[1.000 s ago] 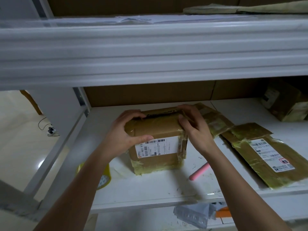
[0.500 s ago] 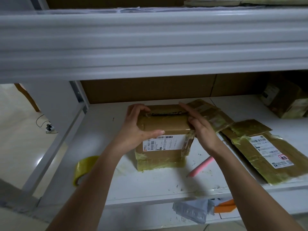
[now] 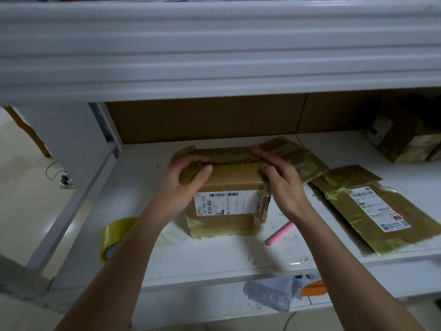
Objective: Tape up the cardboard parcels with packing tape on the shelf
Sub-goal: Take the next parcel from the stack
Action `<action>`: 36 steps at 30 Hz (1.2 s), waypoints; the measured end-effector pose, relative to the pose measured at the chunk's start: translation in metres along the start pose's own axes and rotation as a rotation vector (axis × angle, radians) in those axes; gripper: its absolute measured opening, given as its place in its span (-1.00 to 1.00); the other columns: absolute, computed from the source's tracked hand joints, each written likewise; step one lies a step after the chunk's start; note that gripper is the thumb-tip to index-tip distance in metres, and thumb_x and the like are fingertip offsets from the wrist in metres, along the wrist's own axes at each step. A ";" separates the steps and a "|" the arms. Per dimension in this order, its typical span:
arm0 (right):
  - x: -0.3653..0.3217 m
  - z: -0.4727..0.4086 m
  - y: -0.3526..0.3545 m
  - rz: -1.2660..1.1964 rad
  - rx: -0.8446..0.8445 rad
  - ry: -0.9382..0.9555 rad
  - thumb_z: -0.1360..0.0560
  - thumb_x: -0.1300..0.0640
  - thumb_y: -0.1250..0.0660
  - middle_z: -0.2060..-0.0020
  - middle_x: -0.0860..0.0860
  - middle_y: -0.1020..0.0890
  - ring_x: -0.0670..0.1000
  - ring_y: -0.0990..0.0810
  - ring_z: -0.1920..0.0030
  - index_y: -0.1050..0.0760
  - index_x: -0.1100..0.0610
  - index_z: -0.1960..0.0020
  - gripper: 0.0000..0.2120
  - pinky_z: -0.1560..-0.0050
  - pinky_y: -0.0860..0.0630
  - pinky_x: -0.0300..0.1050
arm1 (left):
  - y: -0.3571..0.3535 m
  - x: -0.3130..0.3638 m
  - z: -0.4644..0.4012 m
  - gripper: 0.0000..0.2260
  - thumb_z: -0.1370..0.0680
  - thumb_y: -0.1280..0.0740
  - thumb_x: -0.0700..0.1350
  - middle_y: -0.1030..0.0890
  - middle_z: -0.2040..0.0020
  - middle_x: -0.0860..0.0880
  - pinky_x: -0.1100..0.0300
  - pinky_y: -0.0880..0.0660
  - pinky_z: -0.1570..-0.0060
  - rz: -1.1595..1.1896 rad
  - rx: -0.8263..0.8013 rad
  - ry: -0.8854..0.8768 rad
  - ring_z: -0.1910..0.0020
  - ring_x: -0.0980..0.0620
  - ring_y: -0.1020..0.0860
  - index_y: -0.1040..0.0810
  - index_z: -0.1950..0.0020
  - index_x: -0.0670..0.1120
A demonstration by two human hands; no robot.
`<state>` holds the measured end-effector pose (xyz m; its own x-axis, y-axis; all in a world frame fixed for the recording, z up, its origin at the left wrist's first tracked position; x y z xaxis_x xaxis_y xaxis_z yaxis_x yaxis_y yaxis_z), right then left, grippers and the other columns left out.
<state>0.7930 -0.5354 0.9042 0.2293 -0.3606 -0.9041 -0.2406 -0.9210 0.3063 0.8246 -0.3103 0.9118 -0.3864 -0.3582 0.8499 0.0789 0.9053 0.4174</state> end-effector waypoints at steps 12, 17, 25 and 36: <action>0.003 0.018 -0.002 0.054 0.046 0.152 -0.59 0.13 -0.04 -0.03 -0.23 -0.57 -0.16 -0.52 0.03 -0.51 -0.02 -0.30 -0.62 0.12 -0.43 -0.25 | 0.001 0.002 0.008 -0.75 -0.55 -0.36 0.01 -0.35 -0.37 0.20 0.00 -0.40 -0.38 -0.029 -0.040 -0.001 -0.40 0.20 -0.30 -0.59 -0.22 0.17; 0.012 0.017 -0.007 0.079 0.087 0.204 -0.62 0.19 -0.03 0.02 -0.24 -0.54 -0.11 -0.49 0.08 -0.43 0.03 -0.28 -0.68 0.14 -0.42 -0.14 | -0.004 -0.004 0.005 -0.73 -0.58 -0.35 -0.10 -0.32 -0.43 0.16 0.20 -0.34 -0.41 -0.028 -0.031 -0.060 -0.40 0.31 -0.26 -0.55 -0.27 0.12; -0.002 0.012 -0.007 0.159 0.048 0.063 -0.61 0.14 -0.10 0.21 0.10 -0.56 0.04 -0.45 0.23 -0.40 -0.03 -0.11 -0.84 0.32 -0.31 -0.17 | 0.004 -0.001 -0.001 -0.78 -0.58 -0.35 -0.06 -0.37 -0.37 0.17 0.04 -0.30 -0.45 -0.088 -0.038 0.032 -0.37 0.21 -0.32 -0.58 -0.19 0.19; -0.003 0.014 -0.006 0.207 0.039 0.076 -0.53 0.07 -0.06 0.35 -0.05 -0.47 -0.13 -0.38 0.36 -0.45 -0.06 -0.05 -0.78 0.39 -0.23 -0.28 | 0.009 0.002 0.013 -0.77 -0.60 -0.32 0.01 -0.38 -0.38 0.20 0.06 -0.31 -0.43 -0.076 -0.033 0.089 -0.37 0.16 -0.34 -0.55 -0.22 0.25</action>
<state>0.7806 -0.5269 0.9012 0.2409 -0.5531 -0.7975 -0.3257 -0.8201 0.4704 0.8127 -0.3000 0.9137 -0.3096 -0.4454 0.8401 0.0835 0.8673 0.4907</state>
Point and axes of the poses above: each hand's wrist, its own z-axis away from the middle knuckle, its own y-axis out of the back of the hand, x = y × z, the point moved 3 cm from there along -z, towards the middle knuckle
